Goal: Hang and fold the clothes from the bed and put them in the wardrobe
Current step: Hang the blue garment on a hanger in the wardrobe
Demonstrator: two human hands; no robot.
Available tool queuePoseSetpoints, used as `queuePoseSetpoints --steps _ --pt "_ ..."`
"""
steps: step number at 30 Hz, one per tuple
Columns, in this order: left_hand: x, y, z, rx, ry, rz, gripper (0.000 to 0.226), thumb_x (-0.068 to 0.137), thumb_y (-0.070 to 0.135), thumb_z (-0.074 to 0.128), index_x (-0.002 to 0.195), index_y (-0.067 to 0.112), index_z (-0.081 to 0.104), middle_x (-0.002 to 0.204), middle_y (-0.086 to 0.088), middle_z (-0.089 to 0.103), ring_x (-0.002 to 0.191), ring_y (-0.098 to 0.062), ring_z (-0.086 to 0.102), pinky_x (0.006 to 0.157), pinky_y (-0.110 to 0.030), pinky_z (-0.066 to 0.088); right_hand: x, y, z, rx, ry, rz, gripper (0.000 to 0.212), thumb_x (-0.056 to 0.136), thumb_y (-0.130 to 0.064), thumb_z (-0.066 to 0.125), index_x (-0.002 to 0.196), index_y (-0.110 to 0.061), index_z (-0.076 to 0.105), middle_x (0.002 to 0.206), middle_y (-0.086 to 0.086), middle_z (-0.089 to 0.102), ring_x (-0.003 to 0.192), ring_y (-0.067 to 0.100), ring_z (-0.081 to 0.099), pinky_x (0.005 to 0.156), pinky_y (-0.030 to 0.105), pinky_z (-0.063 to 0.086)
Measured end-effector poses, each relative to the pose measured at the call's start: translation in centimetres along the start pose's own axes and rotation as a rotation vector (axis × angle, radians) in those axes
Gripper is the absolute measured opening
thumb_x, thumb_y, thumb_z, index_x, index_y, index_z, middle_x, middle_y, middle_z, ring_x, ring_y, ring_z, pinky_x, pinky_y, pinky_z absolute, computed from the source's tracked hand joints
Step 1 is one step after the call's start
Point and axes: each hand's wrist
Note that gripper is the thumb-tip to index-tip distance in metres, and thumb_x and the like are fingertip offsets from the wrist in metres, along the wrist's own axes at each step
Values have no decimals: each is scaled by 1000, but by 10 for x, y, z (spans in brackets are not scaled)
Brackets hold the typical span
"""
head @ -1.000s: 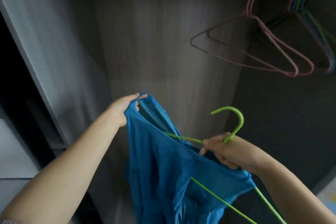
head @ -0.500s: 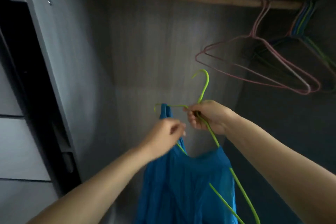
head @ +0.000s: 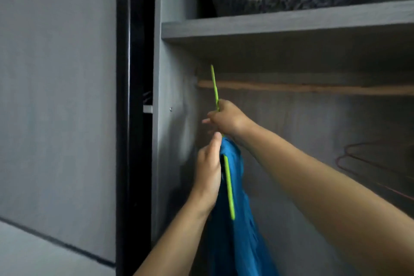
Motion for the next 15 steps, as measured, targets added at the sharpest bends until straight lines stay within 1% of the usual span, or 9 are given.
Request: queuePoseSetpoints --steps 1,3,4,5,6,7,8,11,15 --pt "11 5 -4 -40 -18 -4 38 77 56 57 81 21 72 93 -10 67 91 -24 62 85 -39 46 18 -4 5 -45 39 -14 14 91 1 45 101 -6 39 104 28 61 104 38 62 84 52 51" --pt "30 14 -11 -37 -51 -43 44 81 52 56 101 15 71 108 -11 70 106 -27 64 97 -43 46 47 -8 14 -114 95 -20 15 89 -2 49 89 -12 37 94 19 58 102 32 58 80 44 50" --pt "39 17 -16 40 -44 -57 42 83 48 57 102 12 69 106 -11 70 105 -26 64 95 -42 47 59 -8 19 -139 103 -6 15 90 -3 49 84 -11 37 88 14 55 100 29 55 77 40 47" --pt "46 18 -20 144 -32 -61 34 86 41 60 98 10 66 101 -11 71 100 -24 66 89 -38 48 68 -6 23 -185 109 -10 5 90 -4 48 90 -3 43 91 16 57 102 30 55 80 39 46" --pt "52 17 -25 239 -22 -62 22 89 31 61 93 9 63 94 -11 70 93 -23 66 81 -34 48 76 -4 27 -206 123 3 23 91 -5 47 109 8 46 106 21 60 111 32 55 88 39 45" --pt "55 15 -29 330 -20 -57 10 89 20 60 91 10 60 91 -12 69 88 -24 66 76 -31 48 84 1 31 -230 138 19 41 91 -5 46 128 12 40 122 25 57 119 34 53 95 38 43" --pt "57 13 -31 420 -21 -63 5 89 11 57 92 13 59 89 -12 68 84 -23 66 72 -29 47 88 4 35 -234 140 37 49 91 -6 45 136 11 35 130 26 53 123 35 51 98 38 42" --pt "58 4 -36 667 -16 -46 25 86 0 46 93 21 57 88 -2 66 80 -14 62 69 -24 46 101 21 38 -248 152 67 42 91 -5 44 131 6 41 130 24 54 120 36 53 95 36 44" --pt "61 2 -49 965 53 66 28 84 -5 42 96 15 57 81 3 61 77 -19 59 66 -28 43 104 35 41 -281 68 74 36 91 -8 45 124 6 49 124 25 57 116 36 56 90 35 47"
Point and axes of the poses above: each hand's wrist, its own x-axis towards the middle knuckle, its own z-axis out of the palm, y = z × x
